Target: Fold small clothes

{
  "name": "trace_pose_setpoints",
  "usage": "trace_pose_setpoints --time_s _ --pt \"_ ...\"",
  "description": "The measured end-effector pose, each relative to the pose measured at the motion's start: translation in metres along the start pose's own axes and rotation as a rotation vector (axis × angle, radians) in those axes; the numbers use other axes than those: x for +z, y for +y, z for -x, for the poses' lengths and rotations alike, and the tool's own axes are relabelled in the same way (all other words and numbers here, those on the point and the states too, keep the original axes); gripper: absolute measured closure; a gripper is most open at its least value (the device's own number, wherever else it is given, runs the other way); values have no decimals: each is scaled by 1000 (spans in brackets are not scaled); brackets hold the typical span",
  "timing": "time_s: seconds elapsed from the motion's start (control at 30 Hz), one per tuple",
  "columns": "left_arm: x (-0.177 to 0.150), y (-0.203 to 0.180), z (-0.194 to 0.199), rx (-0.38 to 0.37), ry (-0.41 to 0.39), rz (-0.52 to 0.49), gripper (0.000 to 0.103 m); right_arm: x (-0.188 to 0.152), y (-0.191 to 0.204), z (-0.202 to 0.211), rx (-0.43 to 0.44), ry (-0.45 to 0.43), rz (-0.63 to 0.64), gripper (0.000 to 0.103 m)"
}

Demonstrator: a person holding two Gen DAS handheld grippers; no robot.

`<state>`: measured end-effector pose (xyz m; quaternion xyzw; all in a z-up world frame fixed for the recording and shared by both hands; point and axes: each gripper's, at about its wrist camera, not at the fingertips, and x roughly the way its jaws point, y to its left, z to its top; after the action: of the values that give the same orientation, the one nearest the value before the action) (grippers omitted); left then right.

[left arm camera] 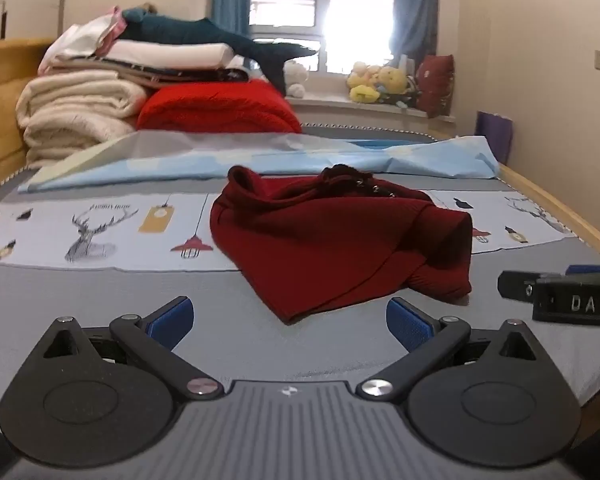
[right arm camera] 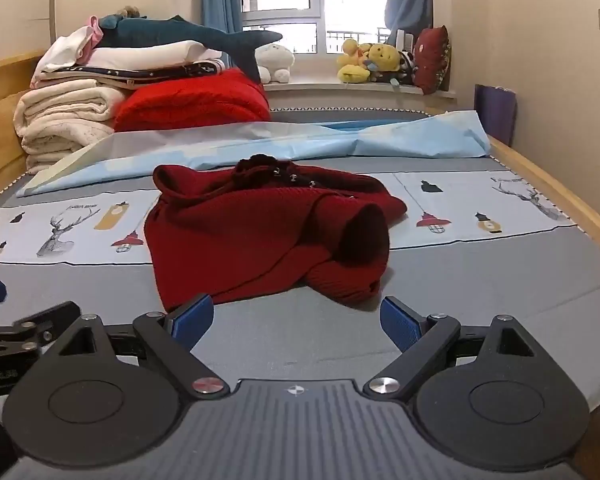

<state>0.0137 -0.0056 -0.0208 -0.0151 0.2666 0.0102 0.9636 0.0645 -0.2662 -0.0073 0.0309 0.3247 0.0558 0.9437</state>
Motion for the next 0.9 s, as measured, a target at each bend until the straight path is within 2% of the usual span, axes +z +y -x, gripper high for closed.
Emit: trace_pose_setpoints --time_s 0.17,0.23,0.3,0.9 --pt "1 3 -4 -7 9 24 0 -22 41 26 -3 -4 35 12" --pt "1 2 -7 -6 13 20 0 -28 42 25 -9 -8 52 12" --pt "0 3 -10 -7 20 23 0 -30 43 18 -27 26 60 12" --pt "1 1 -13 -18 28 31 0 -31 54 14 -4 24 79 12"
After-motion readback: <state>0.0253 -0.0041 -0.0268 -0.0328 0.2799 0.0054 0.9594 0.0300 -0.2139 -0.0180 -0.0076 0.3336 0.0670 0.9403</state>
